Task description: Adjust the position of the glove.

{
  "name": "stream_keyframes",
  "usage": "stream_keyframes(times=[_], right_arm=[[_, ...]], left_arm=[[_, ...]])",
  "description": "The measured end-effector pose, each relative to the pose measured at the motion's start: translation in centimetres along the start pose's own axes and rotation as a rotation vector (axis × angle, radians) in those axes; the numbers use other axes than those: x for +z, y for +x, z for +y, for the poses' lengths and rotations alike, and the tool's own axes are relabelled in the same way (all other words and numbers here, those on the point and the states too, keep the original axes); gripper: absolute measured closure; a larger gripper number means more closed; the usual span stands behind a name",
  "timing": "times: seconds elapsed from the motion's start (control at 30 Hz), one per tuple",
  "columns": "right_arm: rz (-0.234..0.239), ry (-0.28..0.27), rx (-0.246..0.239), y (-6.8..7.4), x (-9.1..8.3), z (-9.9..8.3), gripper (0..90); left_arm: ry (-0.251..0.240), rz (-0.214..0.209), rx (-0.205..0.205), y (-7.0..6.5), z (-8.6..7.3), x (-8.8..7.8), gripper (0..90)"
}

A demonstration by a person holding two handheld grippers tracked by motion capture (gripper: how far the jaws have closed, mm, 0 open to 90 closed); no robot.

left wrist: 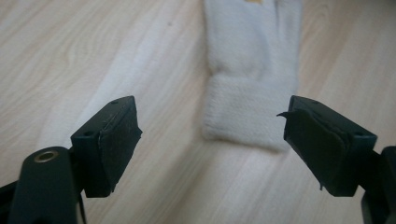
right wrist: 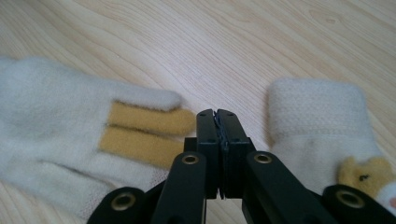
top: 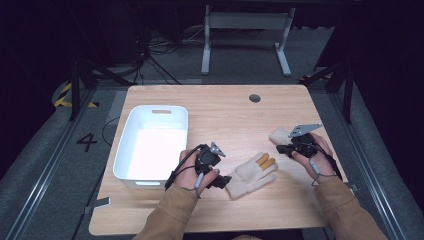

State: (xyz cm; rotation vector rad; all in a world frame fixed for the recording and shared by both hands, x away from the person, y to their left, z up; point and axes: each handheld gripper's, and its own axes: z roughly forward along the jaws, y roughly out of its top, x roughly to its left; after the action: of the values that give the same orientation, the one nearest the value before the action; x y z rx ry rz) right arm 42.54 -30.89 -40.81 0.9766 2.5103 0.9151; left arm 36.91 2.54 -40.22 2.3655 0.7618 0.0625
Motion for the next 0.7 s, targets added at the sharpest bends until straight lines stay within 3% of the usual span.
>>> stream_keyframes(times=[0.33, 0.7], right_arm=[[0.084, -0.034, -0.01, 0.7, 1.5, 1.0, 88.2], [0.113, -0.025, -0.04, 1.3, 3.2, 2.1, 87.6]], left_arm=[[0.009, -0.063, 0.035, -0.6, -0.8, -0.2, 19.4], [0.023, -0.059, 0.037, -0.7, -1.6, -0.7, 19.4]])
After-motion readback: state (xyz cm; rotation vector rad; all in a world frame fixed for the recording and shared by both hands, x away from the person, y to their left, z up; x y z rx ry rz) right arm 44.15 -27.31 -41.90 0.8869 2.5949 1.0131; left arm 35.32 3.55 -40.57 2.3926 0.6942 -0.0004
